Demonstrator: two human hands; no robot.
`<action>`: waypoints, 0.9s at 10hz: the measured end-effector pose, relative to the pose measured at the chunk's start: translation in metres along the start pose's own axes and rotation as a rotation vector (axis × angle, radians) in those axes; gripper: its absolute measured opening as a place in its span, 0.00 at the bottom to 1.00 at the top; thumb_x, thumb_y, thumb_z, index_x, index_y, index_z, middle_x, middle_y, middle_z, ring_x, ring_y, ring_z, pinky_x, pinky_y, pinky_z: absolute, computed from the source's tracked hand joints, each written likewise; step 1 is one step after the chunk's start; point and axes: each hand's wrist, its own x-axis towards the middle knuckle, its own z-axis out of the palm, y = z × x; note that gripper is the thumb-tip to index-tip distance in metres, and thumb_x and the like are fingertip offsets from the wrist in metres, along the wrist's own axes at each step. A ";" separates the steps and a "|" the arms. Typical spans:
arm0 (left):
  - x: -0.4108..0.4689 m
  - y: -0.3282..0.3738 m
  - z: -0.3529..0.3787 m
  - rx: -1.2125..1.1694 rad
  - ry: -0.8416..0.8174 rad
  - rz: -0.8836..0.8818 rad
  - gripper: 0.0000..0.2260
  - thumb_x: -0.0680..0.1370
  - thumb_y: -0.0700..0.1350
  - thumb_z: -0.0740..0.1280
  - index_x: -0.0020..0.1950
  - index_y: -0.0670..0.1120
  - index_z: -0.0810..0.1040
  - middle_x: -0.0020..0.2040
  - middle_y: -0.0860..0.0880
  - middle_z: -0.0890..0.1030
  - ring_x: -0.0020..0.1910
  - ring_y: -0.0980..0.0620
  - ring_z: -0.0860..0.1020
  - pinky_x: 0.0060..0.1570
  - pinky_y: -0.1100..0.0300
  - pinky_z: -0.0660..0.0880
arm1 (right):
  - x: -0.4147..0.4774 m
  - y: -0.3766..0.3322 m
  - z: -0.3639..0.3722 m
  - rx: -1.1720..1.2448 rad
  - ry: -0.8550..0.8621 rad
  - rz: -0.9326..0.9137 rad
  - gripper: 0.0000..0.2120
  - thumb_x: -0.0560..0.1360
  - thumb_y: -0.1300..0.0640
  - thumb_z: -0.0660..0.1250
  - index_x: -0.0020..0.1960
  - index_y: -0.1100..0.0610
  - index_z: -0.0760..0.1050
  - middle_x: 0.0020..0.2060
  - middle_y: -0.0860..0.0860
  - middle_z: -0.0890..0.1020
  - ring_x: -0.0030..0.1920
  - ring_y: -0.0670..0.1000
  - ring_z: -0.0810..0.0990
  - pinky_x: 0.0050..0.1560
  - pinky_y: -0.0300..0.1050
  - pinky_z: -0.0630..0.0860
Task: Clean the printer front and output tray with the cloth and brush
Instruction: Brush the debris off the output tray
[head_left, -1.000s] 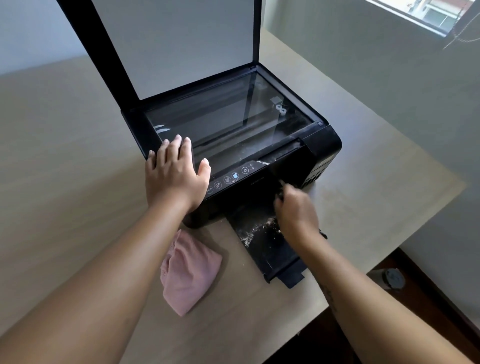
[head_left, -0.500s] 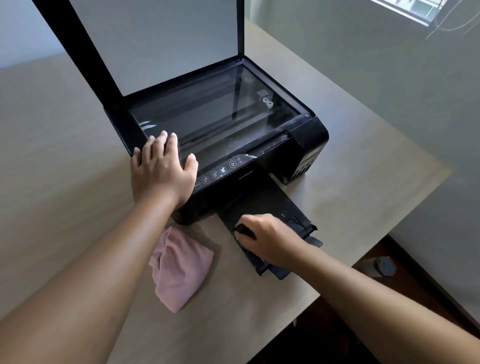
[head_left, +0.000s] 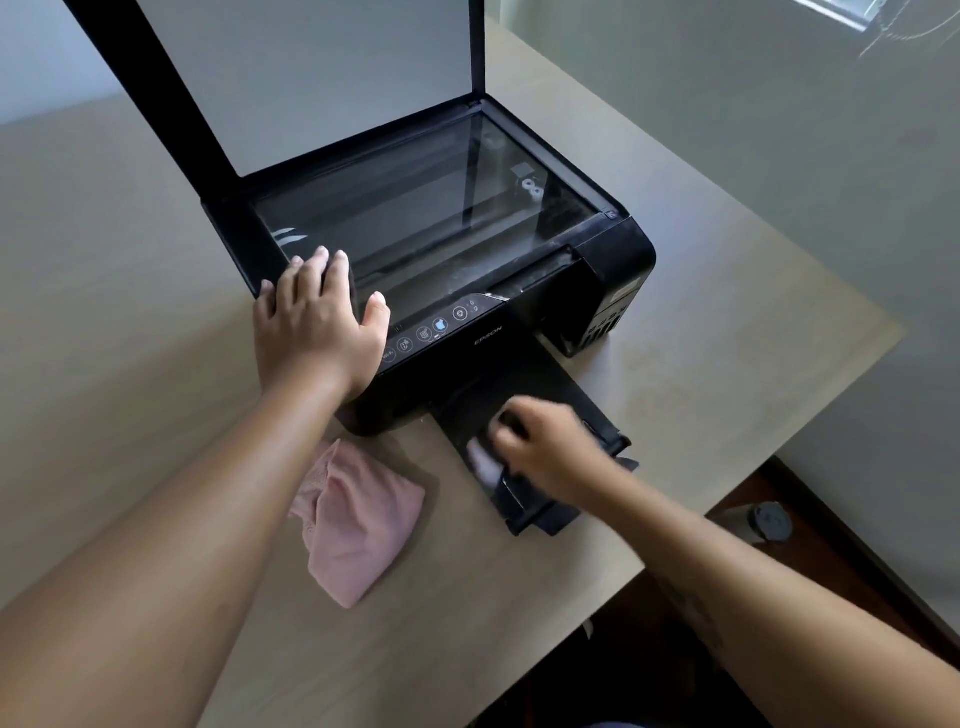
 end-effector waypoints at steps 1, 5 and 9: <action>0.000 0.001 0.000 -0.002 0.000 0.000 0.29 0.79 0.59 0.53 0.77 0.49 0.60 0.78 0.49 0.59 0.77 0.48 0.55 0.75 0.47 0.48 | 0.009 0.038 -0.040 -0.278 0.301 0.258 0.07 0.77 0.56 0.62 0.43 0.59 0.70 0.35 0.57 0.76 0.34 0.58 0.73 0.33 0.47 0.65; 0.000 0.001 -0.001 0.004 -0.006 -0.007 0.29 0.79 0.60 0.52 0.77 0.49 0.59 0.79 0.50 0.58 0.77 0.49 0.54 0.75 0.47 0.48 | -0.016 0.049 -0.045 -0.318 0.266 0.158 0.10 0.79 0.54 0.61 0.41 0.57 0.70 0.33 0.52 0.75 0.32 0.56 0.73 0.31 0.47 0.66; 0.000 0.000 0.000 -0.009 0.005 -0.005 0.29 0.79 0.60 0.53 0.77 0.49 0.60 0.78 0.49 0.59 0.77 0.48 0.54 0.75 0.47 0.48 | -0.044 0.047 -0.038 -0.304 0.011 -0.105 0.05 0.77 0.57 0.66 0.48 0.59 0.77 0.38 0.54 0.79 0.41 0.56 0.77 0.37 0.48 0.71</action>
